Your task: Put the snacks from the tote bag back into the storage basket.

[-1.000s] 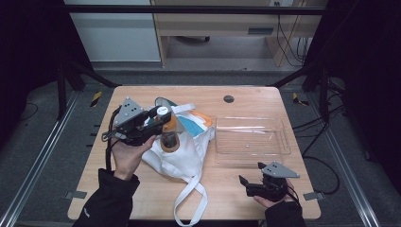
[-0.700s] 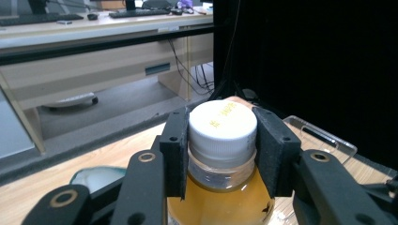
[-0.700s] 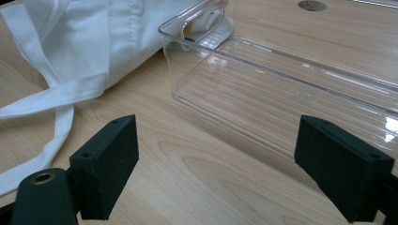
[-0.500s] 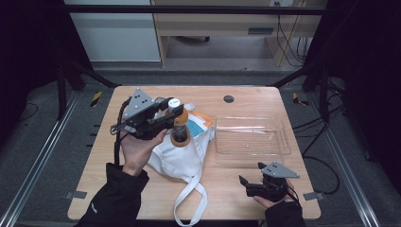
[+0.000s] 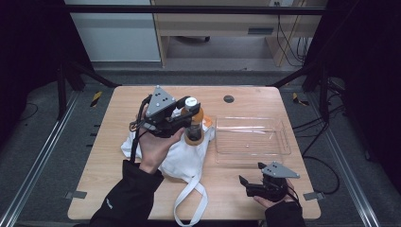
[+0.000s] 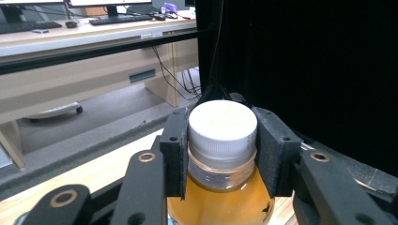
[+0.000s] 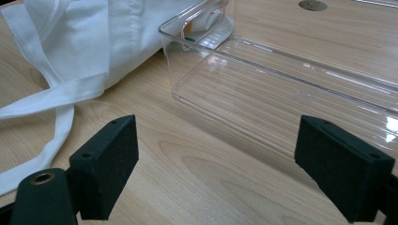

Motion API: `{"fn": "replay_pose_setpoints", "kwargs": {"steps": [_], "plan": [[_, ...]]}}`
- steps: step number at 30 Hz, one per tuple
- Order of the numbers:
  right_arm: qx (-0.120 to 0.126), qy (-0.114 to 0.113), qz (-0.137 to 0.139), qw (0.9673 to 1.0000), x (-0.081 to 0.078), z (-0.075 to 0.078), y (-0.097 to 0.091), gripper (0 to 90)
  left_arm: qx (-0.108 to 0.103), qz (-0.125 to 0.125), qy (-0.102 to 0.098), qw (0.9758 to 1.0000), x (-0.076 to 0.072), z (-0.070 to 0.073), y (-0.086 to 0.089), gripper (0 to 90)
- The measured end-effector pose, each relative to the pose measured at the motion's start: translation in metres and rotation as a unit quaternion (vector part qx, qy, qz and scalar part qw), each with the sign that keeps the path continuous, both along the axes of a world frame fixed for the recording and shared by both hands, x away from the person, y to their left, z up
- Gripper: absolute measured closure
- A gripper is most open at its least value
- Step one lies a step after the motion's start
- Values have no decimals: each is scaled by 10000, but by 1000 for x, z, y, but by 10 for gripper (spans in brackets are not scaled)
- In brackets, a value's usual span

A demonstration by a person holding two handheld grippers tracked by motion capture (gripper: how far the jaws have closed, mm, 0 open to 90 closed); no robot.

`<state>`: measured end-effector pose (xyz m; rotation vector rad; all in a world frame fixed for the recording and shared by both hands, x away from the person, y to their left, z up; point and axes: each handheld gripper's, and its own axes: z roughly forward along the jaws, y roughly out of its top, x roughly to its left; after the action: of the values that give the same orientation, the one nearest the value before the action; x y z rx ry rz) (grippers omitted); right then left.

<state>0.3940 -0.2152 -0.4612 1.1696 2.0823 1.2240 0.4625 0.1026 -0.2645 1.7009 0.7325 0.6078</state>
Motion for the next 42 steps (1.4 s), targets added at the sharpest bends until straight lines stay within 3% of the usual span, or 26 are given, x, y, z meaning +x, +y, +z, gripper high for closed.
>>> {"fn": "replay_pose_setpoints", "kwargs": {"steps": [23, 42], "plan": [[17, -17, 23, 10000, 0, 0, 0, 142, -6, -268, 15, 9996, 13, -11, -54, 588], [24, -6, 35, 10000, 0, 0, 0, 142, 1, -345, 46, 9994, 28, -26, -86, 588]]}}
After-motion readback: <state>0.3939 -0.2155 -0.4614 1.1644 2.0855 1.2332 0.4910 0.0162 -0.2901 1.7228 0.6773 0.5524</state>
